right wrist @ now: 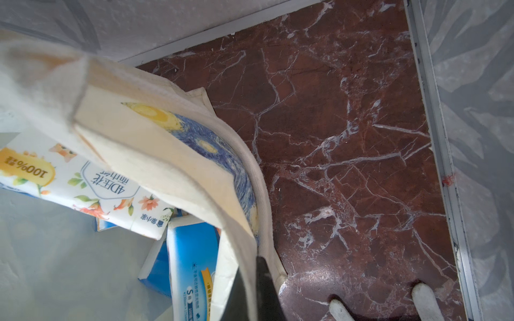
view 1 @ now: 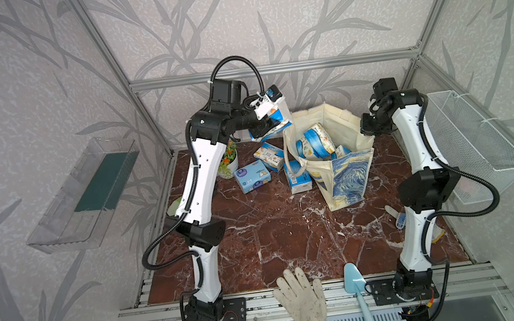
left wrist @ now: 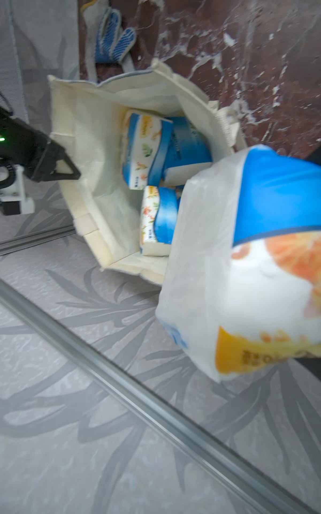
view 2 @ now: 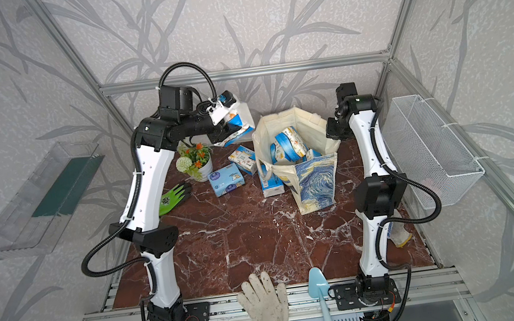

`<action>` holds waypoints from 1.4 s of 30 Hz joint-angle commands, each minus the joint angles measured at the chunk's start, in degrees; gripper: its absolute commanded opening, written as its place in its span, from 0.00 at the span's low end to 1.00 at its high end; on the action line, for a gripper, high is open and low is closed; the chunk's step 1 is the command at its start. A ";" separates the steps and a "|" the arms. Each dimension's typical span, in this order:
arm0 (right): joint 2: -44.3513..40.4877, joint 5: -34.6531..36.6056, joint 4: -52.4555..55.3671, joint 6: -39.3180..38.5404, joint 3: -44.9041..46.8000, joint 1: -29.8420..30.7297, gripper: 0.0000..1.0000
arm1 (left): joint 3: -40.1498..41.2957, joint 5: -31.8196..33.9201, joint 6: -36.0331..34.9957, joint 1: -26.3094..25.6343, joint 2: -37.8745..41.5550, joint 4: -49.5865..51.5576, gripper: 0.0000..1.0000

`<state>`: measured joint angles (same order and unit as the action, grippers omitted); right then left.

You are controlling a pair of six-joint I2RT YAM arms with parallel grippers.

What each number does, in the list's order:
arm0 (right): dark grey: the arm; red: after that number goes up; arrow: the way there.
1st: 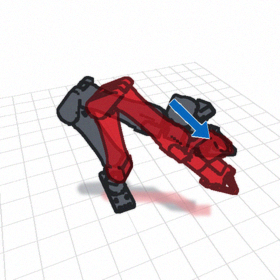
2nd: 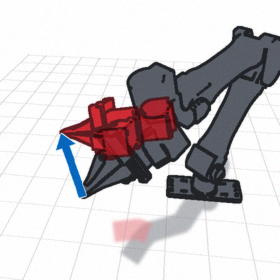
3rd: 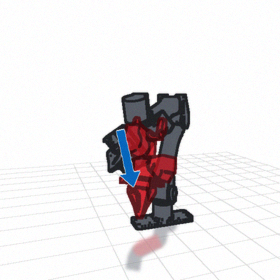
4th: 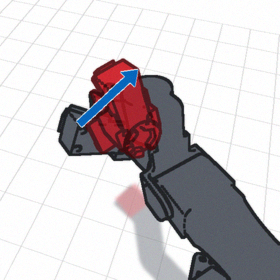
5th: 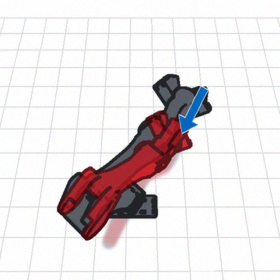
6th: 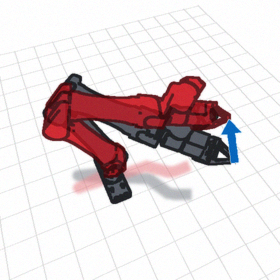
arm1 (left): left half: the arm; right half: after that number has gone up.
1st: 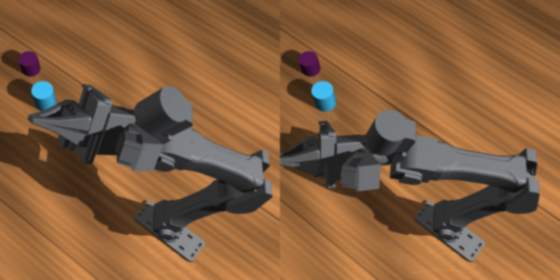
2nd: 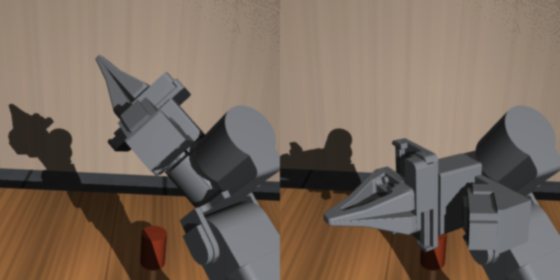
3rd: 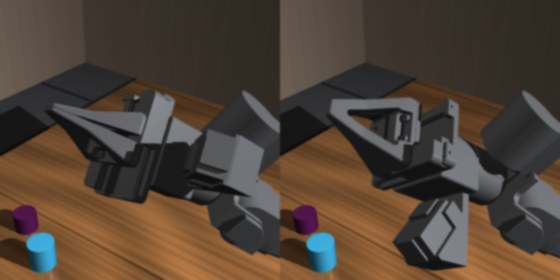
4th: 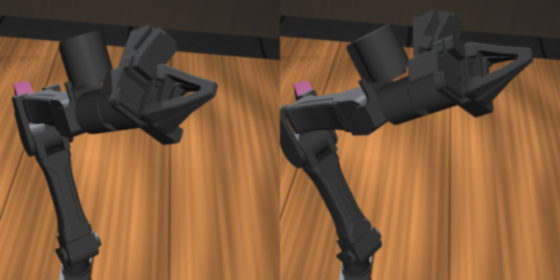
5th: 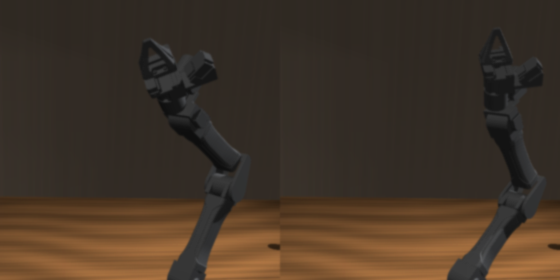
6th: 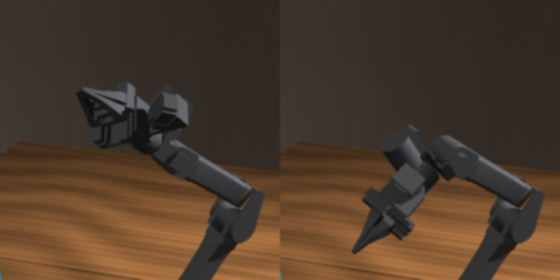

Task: Put tissues into the canvas bag
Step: Pick up the pack of facial tissues from the center of the board, then place the pack of facial tissues in the canvas bag.

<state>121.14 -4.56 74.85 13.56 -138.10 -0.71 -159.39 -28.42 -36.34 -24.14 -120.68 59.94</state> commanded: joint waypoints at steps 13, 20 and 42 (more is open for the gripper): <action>-0.15 -1.07 -0.22 0.41 0.20 0.36 0.06 | -3.47 7.07 22.23 -12.48 -15.29 -28.92 0.55; -0.61 -0.29 0.50 0.55 -1.30 0.36 0.06 | -3.47 6.01 32.80 -13.43 -20.07 -31.55 0.57; -0.20 -0.66 0.22 0.41 -1.73 0.27 0.06 | -2.08 5.16 35.71 -14.45 -21.40 -28.36 0.82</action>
<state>121.14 -4.78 74.85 13.91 -138.15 -0.71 -161.25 -22.22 -1.43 -38.30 -142.41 32.51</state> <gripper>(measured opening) 0.060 0.819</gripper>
